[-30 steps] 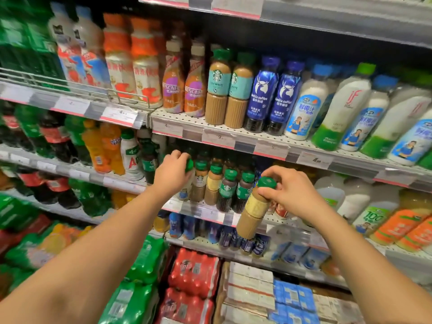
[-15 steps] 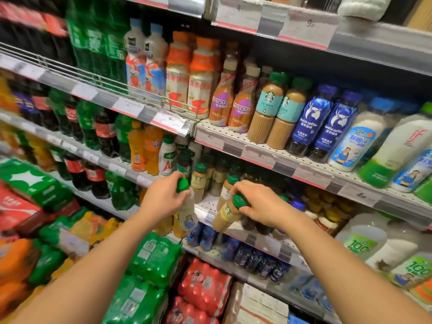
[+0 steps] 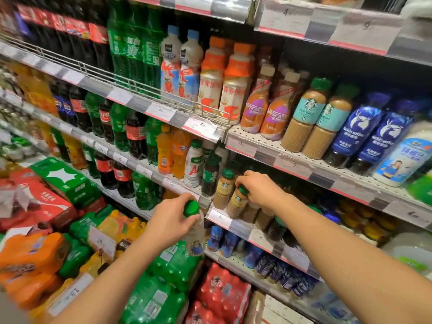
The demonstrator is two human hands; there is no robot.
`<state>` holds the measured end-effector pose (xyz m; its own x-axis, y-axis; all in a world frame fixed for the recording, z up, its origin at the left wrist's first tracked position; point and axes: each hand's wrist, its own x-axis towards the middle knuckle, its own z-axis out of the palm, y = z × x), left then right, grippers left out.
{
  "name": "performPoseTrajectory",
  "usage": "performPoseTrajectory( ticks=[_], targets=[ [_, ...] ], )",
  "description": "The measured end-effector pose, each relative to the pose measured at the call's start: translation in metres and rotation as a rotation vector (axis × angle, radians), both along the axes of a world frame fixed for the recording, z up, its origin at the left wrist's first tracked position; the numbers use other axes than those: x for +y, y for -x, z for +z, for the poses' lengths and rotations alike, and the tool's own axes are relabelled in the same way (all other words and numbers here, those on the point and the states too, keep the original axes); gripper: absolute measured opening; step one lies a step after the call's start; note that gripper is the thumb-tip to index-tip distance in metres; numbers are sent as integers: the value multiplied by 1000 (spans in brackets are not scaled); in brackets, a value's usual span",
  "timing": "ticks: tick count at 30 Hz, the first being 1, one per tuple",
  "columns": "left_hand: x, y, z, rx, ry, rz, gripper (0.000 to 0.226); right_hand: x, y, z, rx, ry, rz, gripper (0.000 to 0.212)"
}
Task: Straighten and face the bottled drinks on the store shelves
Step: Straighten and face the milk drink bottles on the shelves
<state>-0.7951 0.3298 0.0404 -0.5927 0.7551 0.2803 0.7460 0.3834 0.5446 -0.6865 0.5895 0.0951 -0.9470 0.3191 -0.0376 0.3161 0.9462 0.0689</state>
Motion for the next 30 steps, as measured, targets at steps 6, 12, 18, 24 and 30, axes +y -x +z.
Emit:
performPoseTrajectory(
  ticks=[6, 12, 18, 24, 30],
  targets=[
    [-2, 1, 4, 31, 5, -21, 37, 9, 15, -7, -18, 3, -23, 42],
    [2, -5, 8, 24, 10, -35, 36, 17, 22, -14, 29, 9, -72, 29],
    [3, -14, 8, 4, 36, -60, 35, 26, 22, -21, 82, 61, -113, 29],
    [0, -15, 11, -2, 58, -65, 38, 29, 24, -25, 113, 120, -137, 30],
    [-2, -17, 14, -7, 59, -56, 35, 28, 27, -23, 123, 158, -166, 41]
  ],
)
